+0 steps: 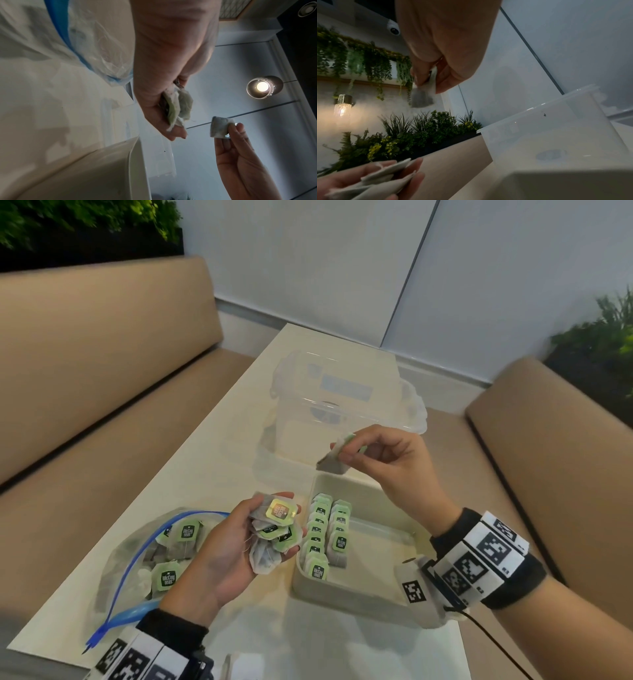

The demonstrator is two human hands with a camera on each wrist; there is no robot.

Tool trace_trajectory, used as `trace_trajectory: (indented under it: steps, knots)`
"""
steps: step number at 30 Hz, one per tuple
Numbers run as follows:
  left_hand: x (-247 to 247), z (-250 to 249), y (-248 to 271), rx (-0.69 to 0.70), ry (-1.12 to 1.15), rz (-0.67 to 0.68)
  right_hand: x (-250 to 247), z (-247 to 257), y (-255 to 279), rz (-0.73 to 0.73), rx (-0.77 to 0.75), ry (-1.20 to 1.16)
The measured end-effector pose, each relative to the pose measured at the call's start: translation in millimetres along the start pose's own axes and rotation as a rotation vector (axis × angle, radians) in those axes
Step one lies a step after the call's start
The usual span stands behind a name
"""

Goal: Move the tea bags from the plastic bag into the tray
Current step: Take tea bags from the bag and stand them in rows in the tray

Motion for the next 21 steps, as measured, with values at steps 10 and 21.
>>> trace_trajectory:
  steps: [10, 21]
  knots:
    - [-6, -3, 3, 0.003, 0.023, -0.031, -16, -70, 17, 0.450, 0.486, 0.670]
    - [-19, -2, 0, 0.000, 0.047, -0.038, 0, -161, 45, 0.814, 0.869, 0.902]
Point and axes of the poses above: each hand's wrist, its own y-axis away from the middle knuckle, its own x-axis out of the palm, z = x × y, the point moved 6 cm from there along -y, towards the middle knuckle, and after that the axes turned 4 degrees about -y, right-handed, at the moved point
